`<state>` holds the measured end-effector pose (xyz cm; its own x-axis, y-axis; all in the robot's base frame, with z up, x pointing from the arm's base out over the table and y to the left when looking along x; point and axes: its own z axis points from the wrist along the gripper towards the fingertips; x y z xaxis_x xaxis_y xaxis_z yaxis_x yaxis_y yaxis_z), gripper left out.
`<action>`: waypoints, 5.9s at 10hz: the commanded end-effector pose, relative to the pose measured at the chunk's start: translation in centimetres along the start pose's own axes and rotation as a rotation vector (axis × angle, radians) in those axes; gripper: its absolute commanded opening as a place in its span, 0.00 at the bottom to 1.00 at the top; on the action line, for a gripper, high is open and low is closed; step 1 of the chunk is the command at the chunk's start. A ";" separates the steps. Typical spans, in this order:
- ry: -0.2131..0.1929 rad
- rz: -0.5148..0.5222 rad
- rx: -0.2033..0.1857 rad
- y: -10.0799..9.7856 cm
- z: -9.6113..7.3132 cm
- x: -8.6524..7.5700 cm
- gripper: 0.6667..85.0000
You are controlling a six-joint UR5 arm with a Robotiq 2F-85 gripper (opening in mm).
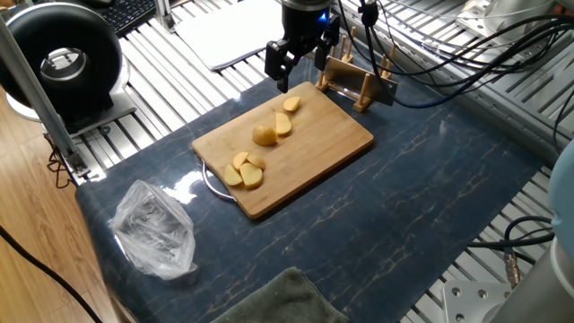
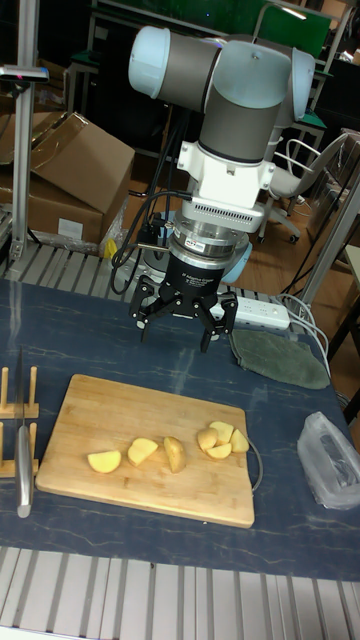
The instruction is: Chop the potatoes
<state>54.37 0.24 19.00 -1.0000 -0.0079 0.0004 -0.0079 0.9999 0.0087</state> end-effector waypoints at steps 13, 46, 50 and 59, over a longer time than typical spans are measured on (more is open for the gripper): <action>0.104 -0.137 0.011 -3.7 -2.9 1.0 0.00; -0.014 -0.209 0.081 -2.7 -7.9 -3.7 0.00; -0.043 -0.129 0.054 -2.0 -7.9 -4.3 0.00; -0.025 -0.272 -0.008 -11.2 -4.7 -4.5 0.00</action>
<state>59.06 -7.35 25.28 -0.9746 -0.2233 -0.0160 -0.2234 0.9747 -0.0007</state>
